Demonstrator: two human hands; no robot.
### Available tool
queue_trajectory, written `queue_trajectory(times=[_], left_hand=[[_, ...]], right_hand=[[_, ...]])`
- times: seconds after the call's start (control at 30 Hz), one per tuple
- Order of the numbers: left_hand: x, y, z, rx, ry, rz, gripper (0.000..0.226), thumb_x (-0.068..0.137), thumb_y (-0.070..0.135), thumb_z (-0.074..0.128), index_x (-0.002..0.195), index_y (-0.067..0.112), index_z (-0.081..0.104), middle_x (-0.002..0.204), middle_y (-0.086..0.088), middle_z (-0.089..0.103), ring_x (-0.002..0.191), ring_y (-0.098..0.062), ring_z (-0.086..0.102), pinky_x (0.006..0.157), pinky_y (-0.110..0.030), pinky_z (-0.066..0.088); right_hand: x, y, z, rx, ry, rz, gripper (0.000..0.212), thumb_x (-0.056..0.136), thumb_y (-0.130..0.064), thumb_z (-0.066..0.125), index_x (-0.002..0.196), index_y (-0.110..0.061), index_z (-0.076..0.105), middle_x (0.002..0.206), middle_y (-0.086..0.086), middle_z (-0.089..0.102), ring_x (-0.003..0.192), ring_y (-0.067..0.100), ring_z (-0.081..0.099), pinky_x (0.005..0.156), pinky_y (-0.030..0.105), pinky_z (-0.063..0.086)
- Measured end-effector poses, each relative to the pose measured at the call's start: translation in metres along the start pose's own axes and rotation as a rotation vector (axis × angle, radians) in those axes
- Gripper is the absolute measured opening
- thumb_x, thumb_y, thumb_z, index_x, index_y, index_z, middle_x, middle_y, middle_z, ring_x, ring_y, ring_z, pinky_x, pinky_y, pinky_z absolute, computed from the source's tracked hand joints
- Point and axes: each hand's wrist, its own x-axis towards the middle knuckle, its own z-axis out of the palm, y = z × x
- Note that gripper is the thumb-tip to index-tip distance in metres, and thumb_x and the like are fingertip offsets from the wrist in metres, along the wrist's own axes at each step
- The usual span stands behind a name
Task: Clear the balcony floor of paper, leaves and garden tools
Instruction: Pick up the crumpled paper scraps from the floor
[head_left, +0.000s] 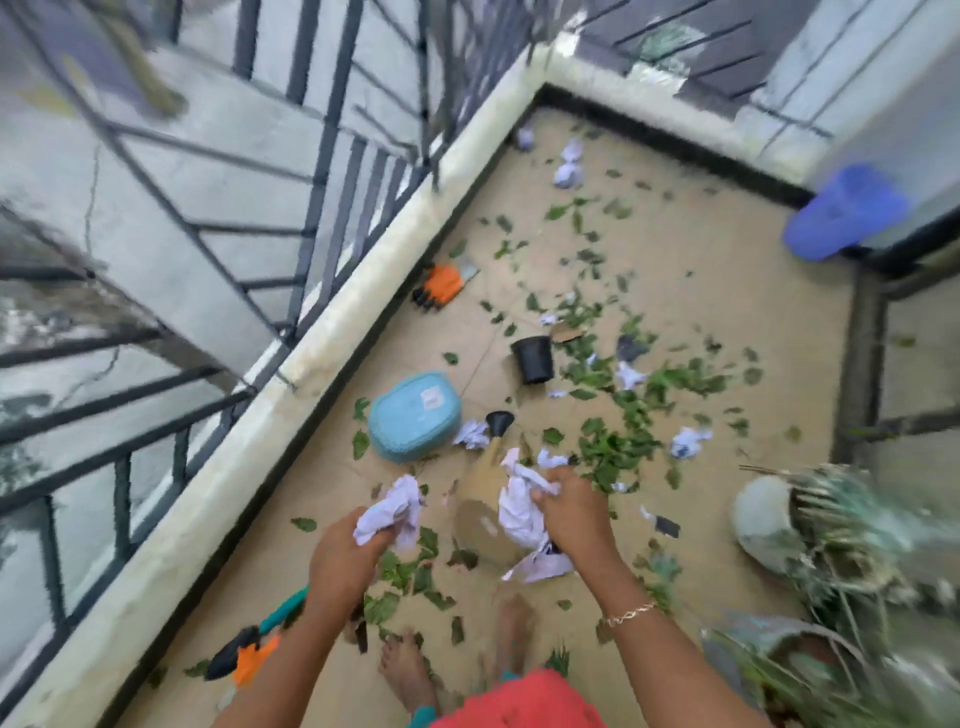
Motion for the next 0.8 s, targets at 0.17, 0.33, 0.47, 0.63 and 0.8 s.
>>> queue_trajectory(times=[0.17, 0.33, 0.47, 0.63, 0.8], left_hand=[[-0.016, 0.074, 0.048, 0.103, -0.116, 0.129, 0.026, 0.056, 0.053, 0.052, 0.062, 0.031, 0.065, 0.048, 0.008, 0.056, 0.054, -0.014, 0.049, 0.059, -0.031, 0.041], [-0.017, 0.16, 0.115, 0.121, -0.138, 0.222, 0.05, 0.045, 0.065, 0.044, 0.066, 0.023, 0.062, 0.059, 0.0, 0.062, 0.054, -0.015, 0.053, 0.057, -0.028, 0.039], [-0.016, 0.231, 0.187, 0.105, -0.137, 0.276, 0.052, 0.045, 0.066, 0.043, 0.071, 0.027, 0.064, 0.07, 0.0, 0.068, 0.067, -0.017, 0.059, 0.064, -0.028, 0.042], [-0.02, 0.299, 0.254, 0.127, -0.153, 0.345, 0.032, 0.056, 0.056, 0.055, 0.063, 0.026, 0.062, 0.047, 0.007, 0.057, 0.053, -0.008, 0.053, 0.058, -0.029, 0.039], [-0.012, 0.355, 0.307, 0.127, -0.238, 0.368, 0.055, 0.049, 0.064, 0.048, 0.061, 0.012, 0.057, 0.047, 0.001, 0.051, 0.044, -0.008, 0.045, 0.052, -0.028, 0.032]], right_hand=[[-0.007, 0.036, -0.091, 0.104, 0.083, 0.046, 0.016, 0.092, -0.016, 0.051, 0.107, -0.013, 0.058, 0.1, 0.011, 0.063, 0.091, 0.029, 0.057, 0.064, 0.03, 0.036], [0.018, 0.081, -0.184, 0.204, 0.137, 0.09, 0.009, 0.092, -0.023, 0.053, 0.101, -0.021, 0.052, 0.095, 0.009, 0.058, 0.08, 0.017, 0.047, 0.065, 0.025, 0.032], [0.04, 0.123, -0.269, 0.208, 0.17, 0.1, 0.017, 0.091, -0.018, 0.053, 0.107, -0.011, 0.058, 0.101, 0.011, 0.063, 0.086, 0.026, 0.057, 0.066, 0.031, 0.038], [0.055, 0.153, -0.348, 0.25, 0.245, 0.127, 0.018, 0.091, -0.019, 0.053, 0.108, -0.014, 0.057, 0.105, 0.012, 0.064, 0.084, 0.026, 0.056, 0.067, 0.029, 0.039], [0.076, 0.173, -0.401, 0.302, 0.329, 0.152, 0.028, 0.091, -0.02, 0.055, 0.117, -0.007, 0.057, 0.114, 0.013, 0.062, 0.101, 0.029, 0.058, 0.069, 0.027, 0.037]])
